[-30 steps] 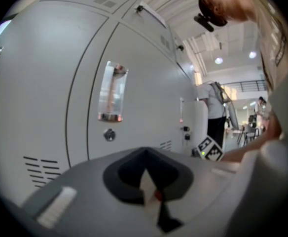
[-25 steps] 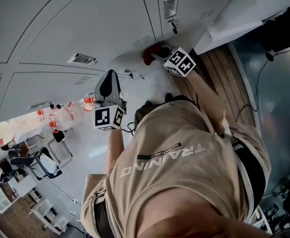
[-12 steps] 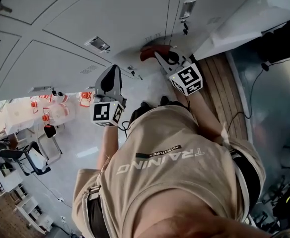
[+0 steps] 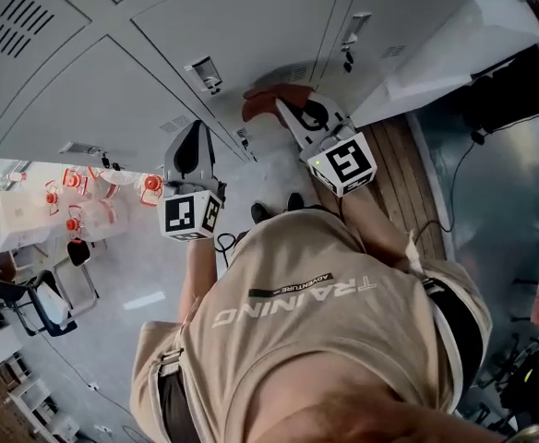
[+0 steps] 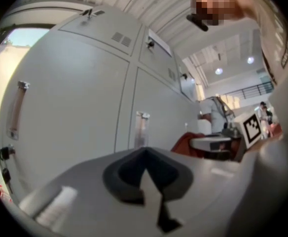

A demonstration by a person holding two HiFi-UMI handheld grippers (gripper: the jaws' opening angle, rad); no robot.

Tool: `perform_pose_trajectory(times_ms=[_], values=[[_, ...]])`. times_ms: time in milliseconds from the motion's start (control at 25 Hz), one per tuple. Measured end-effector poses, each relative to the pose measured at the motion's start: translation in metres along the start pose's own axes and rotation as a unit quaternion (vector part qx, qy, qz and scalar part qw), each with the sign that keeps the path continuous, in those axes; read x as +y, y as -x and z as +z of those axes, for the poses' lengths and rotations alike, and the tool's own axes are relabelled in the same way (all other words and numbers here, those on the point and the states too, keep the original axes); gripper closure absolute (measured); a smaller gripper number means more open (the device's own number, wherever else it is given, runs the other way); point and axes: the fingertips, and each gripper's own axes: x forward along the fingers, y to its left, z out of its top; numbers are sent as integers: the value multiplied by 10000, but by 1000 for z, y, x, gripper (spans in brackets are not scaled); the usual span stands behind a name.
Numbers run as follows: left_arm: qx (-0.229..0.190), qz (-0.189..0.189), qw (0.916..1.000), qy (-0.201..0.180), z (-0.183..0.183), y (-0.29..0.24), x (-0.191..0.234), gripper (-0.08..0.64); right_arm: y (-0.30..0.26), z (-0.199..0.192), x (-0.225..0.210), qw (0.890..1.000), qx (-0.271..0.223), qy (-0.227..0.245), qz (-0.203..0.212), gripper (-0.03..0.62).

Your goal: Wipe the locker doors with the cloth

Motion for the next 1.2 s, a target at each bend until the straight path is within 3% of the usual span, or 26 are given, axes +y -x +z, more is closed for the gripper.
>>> perform_pose_trajectory(times_ms=[320,640,1200], values=[[54,7,9999,154,-12,20,3,555,5,4,17,9999,-73,-147,27,565],[75,102,9996,262,-21,29,14,555,-2,-4,29,9998,111,9,161,565],[197,-650,9974,257,-30,8,-12,555,8,-13,28,9994,228,-224,-133,565]])
